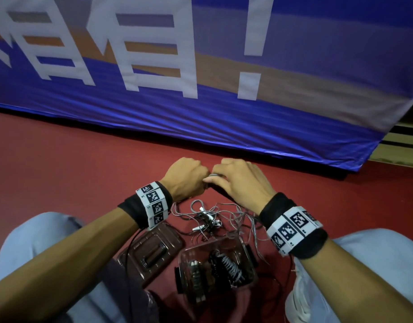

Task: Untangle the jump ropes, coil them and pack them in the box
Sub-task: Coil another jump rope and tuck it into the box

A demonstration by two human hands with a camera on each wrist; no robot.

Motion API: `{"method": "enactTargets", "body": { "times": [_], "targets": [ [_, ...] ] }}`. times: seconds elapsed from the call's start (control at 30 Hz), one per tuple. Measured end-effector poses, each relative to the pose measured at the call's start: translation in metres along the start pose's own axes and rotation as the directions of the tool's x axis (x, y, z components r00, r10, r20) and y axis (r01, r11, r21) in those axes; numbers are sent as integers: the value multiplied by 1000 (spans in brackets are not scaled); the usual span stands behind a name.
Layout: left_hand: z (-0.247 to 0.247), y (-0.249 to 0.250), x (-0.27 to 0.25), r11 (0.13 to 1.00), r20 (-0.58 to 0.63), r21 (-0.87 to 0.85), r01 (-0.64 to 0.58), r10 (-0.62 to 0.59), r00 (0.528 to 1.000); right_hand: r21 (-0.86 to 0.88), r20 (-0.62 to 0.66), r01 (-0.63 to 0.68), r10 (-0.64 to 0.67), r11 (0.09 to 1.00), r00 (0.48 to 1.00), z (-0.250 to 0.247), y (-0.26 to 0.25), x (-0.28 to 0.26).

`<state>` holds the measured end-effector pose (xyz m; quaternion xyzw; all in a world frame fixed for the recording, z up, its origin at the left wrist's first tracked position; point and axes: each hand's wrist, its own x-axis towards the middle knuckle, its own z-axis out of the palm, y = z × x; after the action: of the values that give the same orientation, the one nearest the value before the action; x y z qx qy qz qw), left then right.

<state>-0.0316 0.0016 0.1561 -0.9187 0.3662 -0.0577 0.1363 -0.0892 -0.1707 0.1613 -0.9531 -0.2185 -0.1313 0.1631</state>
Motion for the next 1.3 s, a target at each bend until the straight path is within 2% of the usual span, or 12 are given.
{"method": "enactTargets", "body": {
  "times": [0.17, 0.23, 0.33, 0.5, 0.57, 0.63, 0.67, 0.73, 0.83, 1.03, 1.17, 1.3],
  "targets": [
    [3, -1, -8, 977, -151, -113, -179, 162, 975, -17, -4, -90, 90, 996, 996, -21, 14, 5],
    [3, -3, -9, 958, -254, -187, -216, 165, 953, 141, 67, -173, 165, 975, 984, -25, 19, 6],
    [1, 1, -11, 927, -376, -253, -276, 168, 911, 460, 186, -212, 140, 862, 973, -26, 26, 8],
    [-2, 10, -18, 868, -407, -441, -230, 35, 913, 670, 246, -210, 54, 712, 968, -18, 27, 14],
    [-7, 8, -20, 828, -372, -533, -174, -45, 927, 780, 221, -240, 105, 577, 970, -9, 29, 18],
    [-13, 5, -22, 732, -327, -673, -109, -163, 931, 839, 205, -245, 135, 487, 969, 2, 28, 21],
    [-15, 3, -22, 668, -299, -740, -74, -229, 926, 834, 201, -263, 177, 485, 963, 8, 26, 22],
    [-18, -1, -21, 565, -224, -825, 10, -343, 912, 800, 198, -329, 297, 502, 934, 16, 18, 22],
    [-15, -10, -18, 419, -96, -900, 123, -464, 881, 766, 179, -362, 364, 531, 914, 24, -4, 25],
    [-8, -10, -13, 262, 84, -928, 264, -544, 835, 526, 30, -309, 345, 793, 938, 43, -23, 19],
    [1, -15, -5, 350, 259, -800, 486, -530, 808, 264, 134, -286, 258, 921, 957, 48, -29, 10],
    [22, -11, -1, 496, 320, -670, 552, -478, 818, 101, 220, -181, 155, 978, 963, 46, -32, 1]
  ]
}}
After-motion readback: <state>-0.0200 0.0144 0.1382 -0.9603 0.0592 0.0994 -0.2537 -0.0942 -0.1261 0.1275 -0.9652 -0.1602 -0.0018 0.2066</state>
